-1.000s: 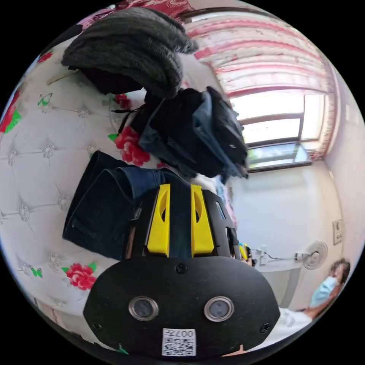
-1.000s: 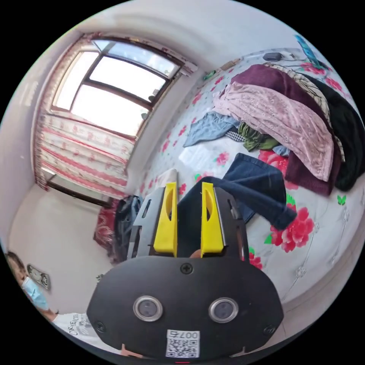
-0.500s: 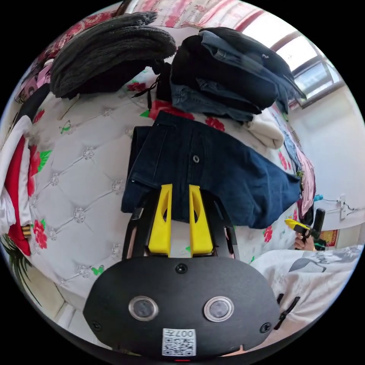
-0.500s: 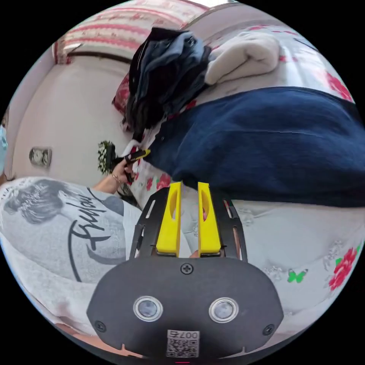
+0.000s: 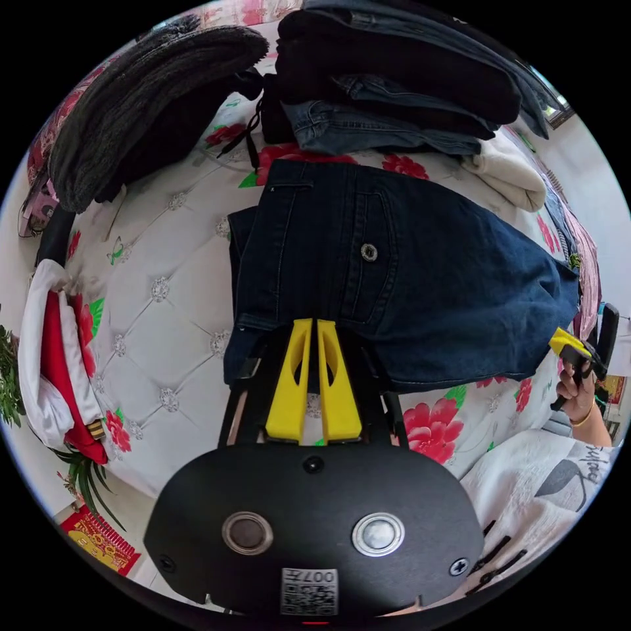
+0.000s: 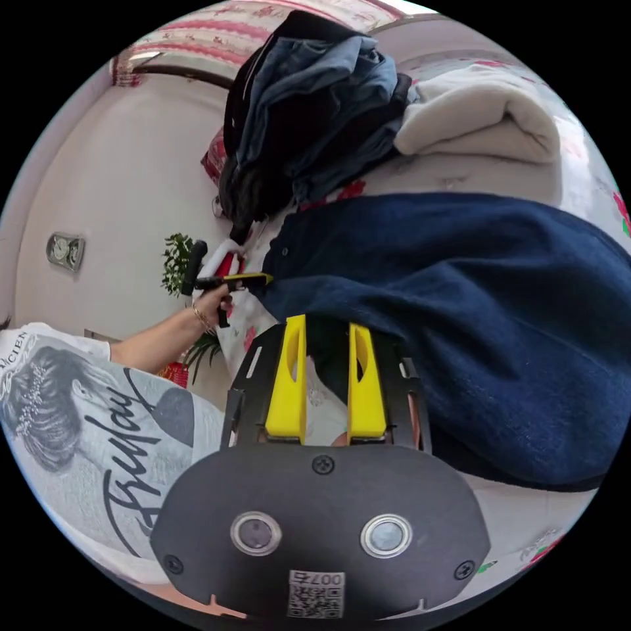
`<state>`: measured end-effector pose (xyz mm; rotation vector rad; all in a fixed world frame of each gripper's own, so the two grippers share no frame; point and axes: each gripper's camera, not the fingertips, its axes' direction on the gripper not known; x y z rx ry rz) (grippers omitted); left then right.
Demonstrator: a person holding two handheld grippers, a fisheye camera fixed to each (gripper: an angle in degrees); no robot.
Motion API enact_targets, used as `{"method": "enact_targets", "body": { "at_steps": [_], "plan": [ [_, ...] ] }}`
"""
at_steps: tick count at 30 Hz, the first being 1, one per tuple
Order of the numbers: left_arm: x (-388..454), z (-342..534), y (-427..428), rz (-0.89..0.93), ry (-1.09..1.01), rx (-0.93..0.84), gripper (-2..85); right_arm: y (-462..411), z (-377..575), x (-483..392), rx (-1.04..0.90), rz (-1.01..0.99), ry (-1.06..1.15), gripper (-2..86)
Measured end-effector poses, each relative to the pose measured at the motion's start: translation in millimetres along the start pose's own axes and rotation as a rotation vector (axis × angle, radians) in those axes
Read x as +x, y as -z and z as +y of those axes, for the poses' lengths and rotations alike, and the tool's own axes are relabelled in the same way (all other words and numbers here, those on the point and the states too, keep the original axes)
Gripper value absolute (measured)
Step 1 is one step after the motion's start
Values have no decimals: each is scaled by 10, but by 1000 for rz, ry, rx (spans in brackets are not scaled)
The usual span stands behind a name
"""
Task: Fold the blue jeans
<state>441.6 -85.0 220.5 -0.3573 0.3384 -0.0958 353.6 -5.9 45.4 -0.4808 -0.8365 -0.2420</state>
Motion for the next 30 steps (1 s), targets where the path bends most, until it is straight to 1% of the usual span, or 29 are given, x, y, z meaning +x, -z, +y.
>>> {"method": "enact_targets", "body": {
  "at_steps": [3,5,7,9,11,12,13,16,20,24,26,28,30],
  "plan": [
    [66,-33,-1,11,4,14,-7,-254,141,16,-84,-8,13,103],
    [122,-87,-7,4,4,4,-8,-361,155,-11,-114,40,46,112],
    [193,-152,-15,-12,-3,-12,-8,-461,68,-53,-149,131,90,115],
    [294,-222,-26,-40,-19,-24,-9,-530,-62,-81,-181,155,124,107],
    [368,-261,-33,-63,-34,-30,-9,-621,-170,-76,-234,140,136,88],
    [417,-285,-35,-80,-50,-36,-9,-628,-181,-71,-249,103,139,72],
    [439,-296,-37,-87,-57,-39,-9,-608,-131,-85,-249,49,146,52],
    [526,-330,-43,-121,-79,-43,-10,-470,192,-168,-185,13,176,19],
    [536,-277,-34,-134,-43,-28,-10,-302,539,-171,-147,-2,150,9],
    [612,-173,-17,-175,-32,-16,-10,-396,437,-4,-160,-12,82,23],
    [631,-125,-14,-193,-28,-23,-10,-529,316,53,-194,-13,80,21],
    [626,-74,-4,-221,-32,-42,-10,-720,252,40,-293,27,98,11],
    [516,36,7,-262,-21,-89,-10,-765,318,-49,-334,-20,145,5]
  ]
}}
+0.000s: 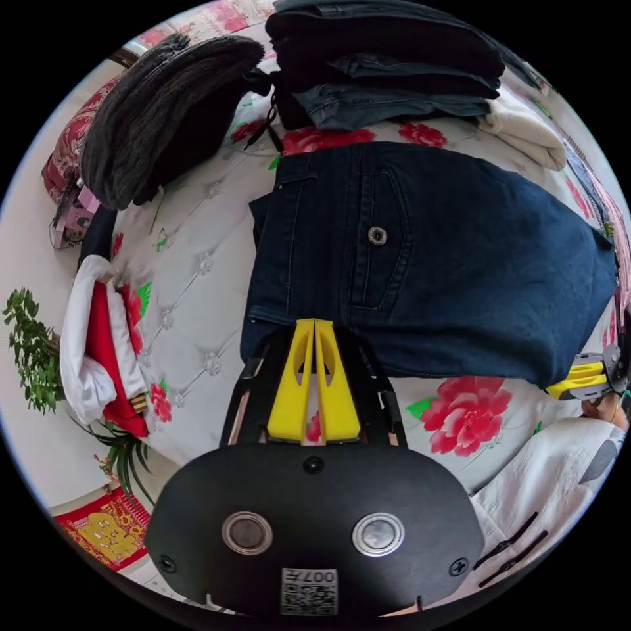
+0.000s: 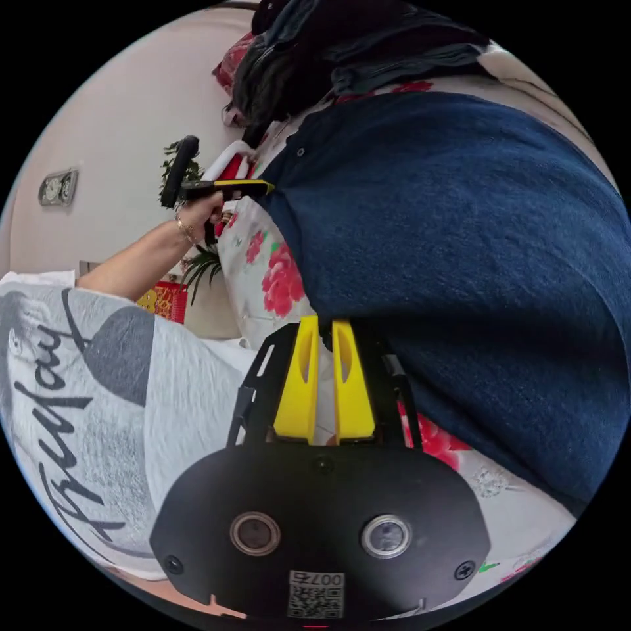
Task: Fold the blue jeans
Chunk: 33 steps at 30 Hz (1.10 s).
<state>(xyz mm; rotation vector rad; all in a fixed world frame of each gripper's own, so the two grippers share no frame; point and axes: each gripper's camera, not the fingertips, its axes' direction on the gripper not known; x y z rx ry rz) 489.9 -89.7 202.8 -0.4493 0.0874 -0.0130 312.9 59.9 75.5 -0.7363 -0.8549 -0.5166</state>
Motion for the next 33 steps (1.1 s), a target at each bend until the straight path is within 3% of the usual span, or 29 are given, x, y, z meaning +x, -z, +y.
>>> {"method": "enact_targets", "body": {
  "at_steps": [3,8,11,17,19,21,26,30,33],
  "plan": [
    [-298,277,-105,32,86,-42,-10,-31,95,-202,-2,-148,64,2],
    [-677,605,-210,-29,204,-119,-10,3,135,-403,-83,-55,128,5],
    [-884,718,-182,-9,265,-139,-9,548,345,-158,75,-60,9,18],
    [-1054,1168,332,25,504,79,-10,2261,1732,665,631,330,-544,47],
    [-929,1222,463,112,477,178,-10,2820,2312,841,811,525,-736,60],
    [-651,1109,543,239,372,235,-9,3113,2525,997,854,603,-838,69],
    [273,610,537,449,-40,179,-10,3521,2496,1519,828,608,-927,84],
    [1067,462,342,409,-280,40,-10,3412,2347,1926,691,514,-1027,55],
    [1361,523,208,281,-347,-21,-10,3529,2326,1285,810,770,-908,23]
  ]
}}
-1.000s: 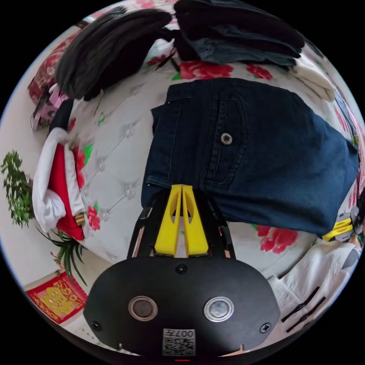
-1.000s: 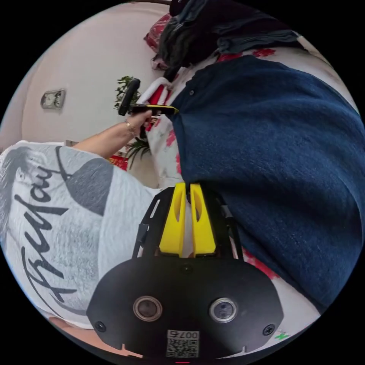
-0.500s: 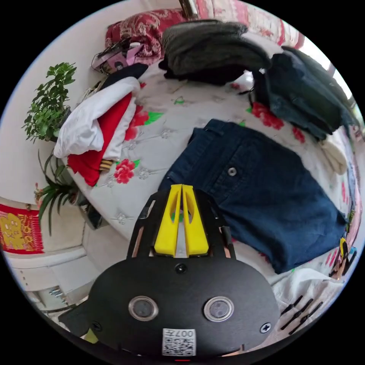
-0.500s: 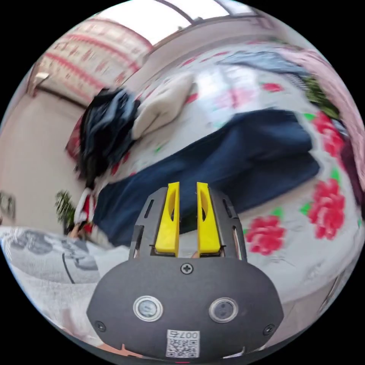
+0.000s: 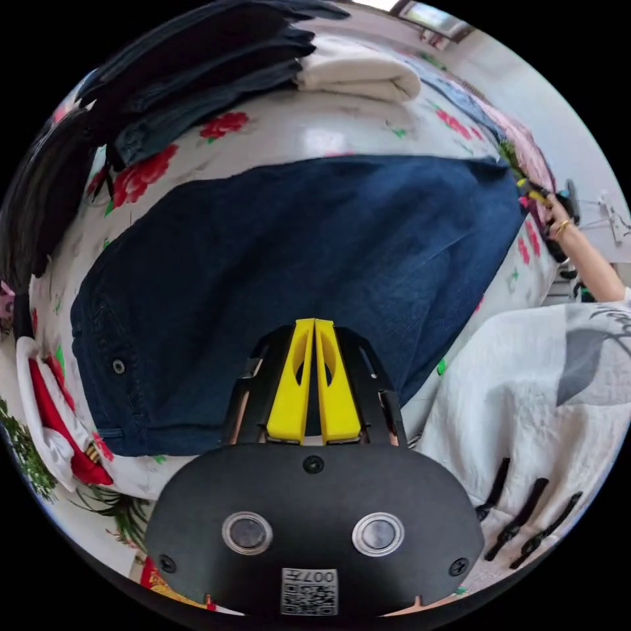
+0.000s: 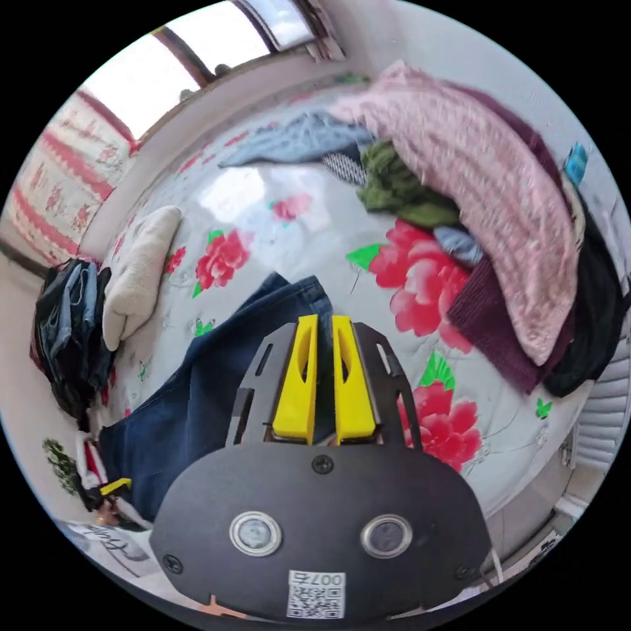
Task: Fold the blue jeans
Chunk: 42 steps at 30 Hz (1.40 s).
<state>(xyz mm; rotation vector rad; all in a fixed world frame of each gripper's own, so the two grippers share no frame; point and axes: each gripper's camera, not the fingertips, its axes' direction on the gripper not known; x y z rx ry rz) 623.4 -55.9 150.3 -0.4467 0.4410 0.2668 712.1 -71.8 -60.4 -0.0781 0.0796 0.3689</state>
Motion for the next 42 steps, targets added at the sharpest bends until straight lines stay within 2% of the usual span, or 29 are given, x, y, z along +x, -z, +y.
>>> {"method": "enact_targets", "body": {
  "at_steps": [3,6,9,11,14,17,18,19,22,24,26,28,31,33,36,37,39,42],
  "plan": [
    [98,98,-62,-56,-30,40,-10,888,274,-189,231,-5,52,6],
    [93,102,-54,-51,37,32,-9,1764,570,-338,413,-60,121,0],
    [138,92,-3,-95,91,56,-9,2165,506,-468,421,-29,157,-2],
    [140,68,46,-84,125,84,-9,2082,267,-551,338,4,174,-2],
    [126,16,124,-54,171,132,-9,1477,-142,-596,255,87,192,-1],
    [129,-14,130,-55,180,124,-9,444,-433,-364,-17,211,155,0],
    [132,-1,130,-77,180,116,-8,161,-424,-238,-132,204,139,2],
    [128,10,133,-86,182,112,-8,56,-338,-102,-170,146,93,4],
    [106,29,193,-110,151,122,-3,162,41,252,-99,-58,-18,18],
    [121,-64,316,-176,67,174,17,197,224,349,-75,-144,-13,29],
    [108,-214,392,-184,-4,207,47,184,254,268,-92,-124,60,40],
    [69,-411,432,-178,-57,220,69,169,136,-75,-90,-84,230,53],
    [-10,-760,352,-159,-121,173,89,-17,-109,-542,-123,-74,355,70],
    [-58,-988,144,-181,-148,55,89,-292,-217,-735,-192,-84,374,75],
    [-122,-1068,84,-110,-150,12,60,-860,-213,-871,-329,-27,344,53],
    [-135,-1065,86,-96,-142,8,46,-758,-145,-905,-195,18,350,27],
    [-126,-946,161,-99,-141,58,10,-839,-138,-925,-259,64,345,13],
    [-142,-704,353,-96,-107,152,-3,-637,-122,-905,-196,79,342,7]
  ]
}}
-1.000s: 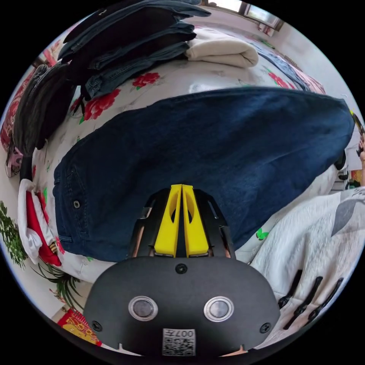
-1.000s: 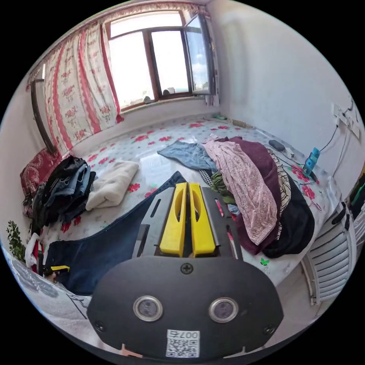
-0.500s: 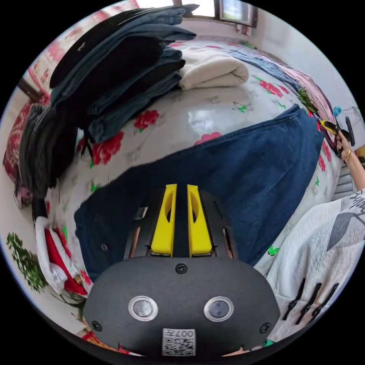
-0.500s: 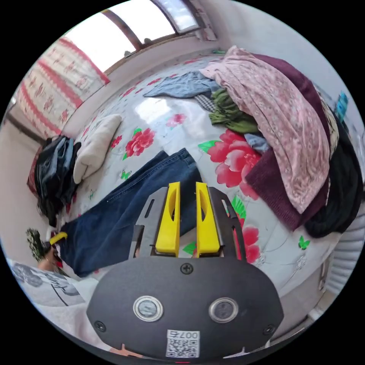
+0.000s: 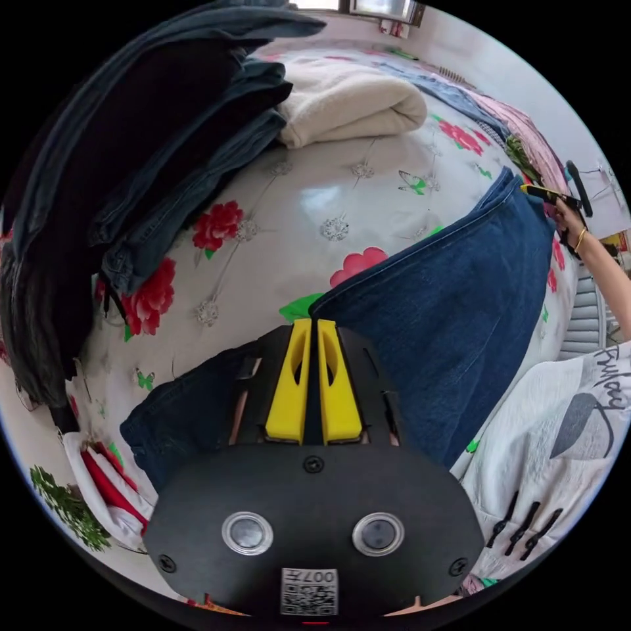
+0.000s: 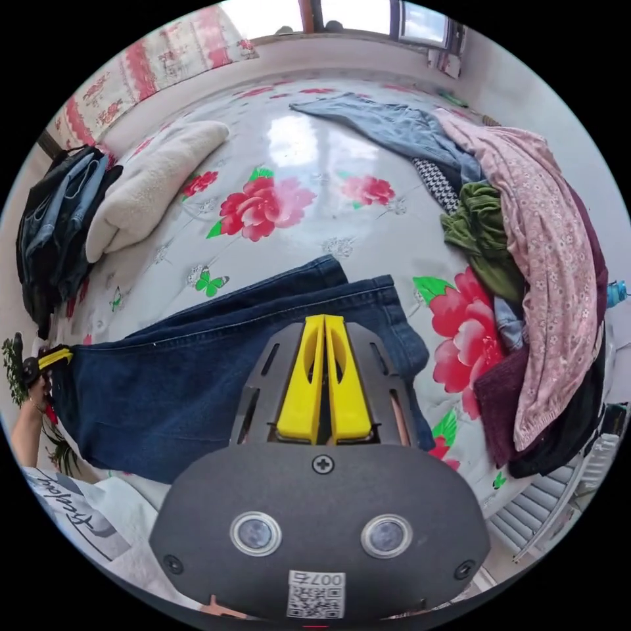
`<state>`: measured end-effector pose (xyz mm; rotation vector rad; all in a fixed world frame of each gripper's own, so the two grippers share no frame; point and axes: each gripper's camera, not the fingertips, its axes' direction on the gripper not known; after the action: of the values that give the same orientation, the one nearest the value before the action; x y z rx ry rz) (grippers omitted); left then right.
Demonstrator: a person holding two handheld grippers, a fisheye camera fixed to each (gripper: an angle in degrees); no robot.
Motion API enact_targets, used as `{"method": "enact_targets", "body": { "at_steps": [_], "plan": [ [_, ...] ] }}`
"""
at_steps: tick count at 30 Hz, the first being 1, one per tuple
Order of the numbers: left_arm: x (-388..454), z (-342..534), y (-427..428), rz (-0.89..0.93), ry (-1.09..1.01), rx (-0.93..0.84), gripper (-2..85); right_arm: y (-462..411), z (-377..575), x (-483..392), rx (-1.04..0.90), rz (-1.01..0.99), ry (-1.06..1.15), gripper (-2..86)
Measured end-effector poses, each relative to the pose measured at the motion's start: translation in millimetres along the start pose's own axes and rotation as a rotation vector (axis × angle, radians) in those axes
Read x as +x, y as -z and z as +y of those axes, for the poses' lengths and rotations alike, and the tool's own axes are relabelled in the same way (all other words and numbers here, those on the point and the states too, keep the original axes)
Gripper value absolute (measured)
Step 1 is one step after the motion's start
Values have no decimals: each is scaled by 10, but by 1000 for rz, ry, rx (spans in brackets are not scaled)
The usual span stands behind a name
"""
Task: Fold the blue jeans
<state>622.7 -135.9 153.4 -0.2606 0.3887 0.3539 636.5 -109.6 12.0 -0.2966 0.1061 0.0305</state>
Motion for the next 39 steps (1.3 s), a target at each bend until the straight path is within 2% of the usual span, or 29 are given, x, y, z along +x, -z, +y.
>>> {"method": "enact_targets", "body": {
  "at_steps": [5,8,11,15,19,23,27,30,34,36,39],
  "plan": [
    [-95,348,376,58,57,131,-5,451,7,37,176,19,-29,26],
    [-172,462,400,88,61,160,-5,272,-251,155,72,43,-56,61],
    [-246,497,444,114,117,159,-5,-101,-466,400,-89,-25,-120,68],
    [-135,679,689,76,89,206,-6,-104,-471,499,-69,-109,-114,43],
    [-82,904,942,80,110,226,-7,272,-312,297,76,-17,-66,31],
    [-79,1063,1221,-8,143,255,-6,585,-351,32,164,70,28,34],
    [-273,934,957,-86,228,248,1,219,-781,84,40,-19,-17,38],
    [-517,733,601,3,347,131,20,-135,-948,187,-115,-29,-102,37],
    [-699,911,767,110,410,187,47,367,-651,175,122,49,-130,34],
    [-890,1283,929,87,495,232,54,513,-474,159,177,64,-128,32],
    [-1249,1801,1040,29,601,236,73,586,-252,117,154,-11,-107,29]
  ]
}}
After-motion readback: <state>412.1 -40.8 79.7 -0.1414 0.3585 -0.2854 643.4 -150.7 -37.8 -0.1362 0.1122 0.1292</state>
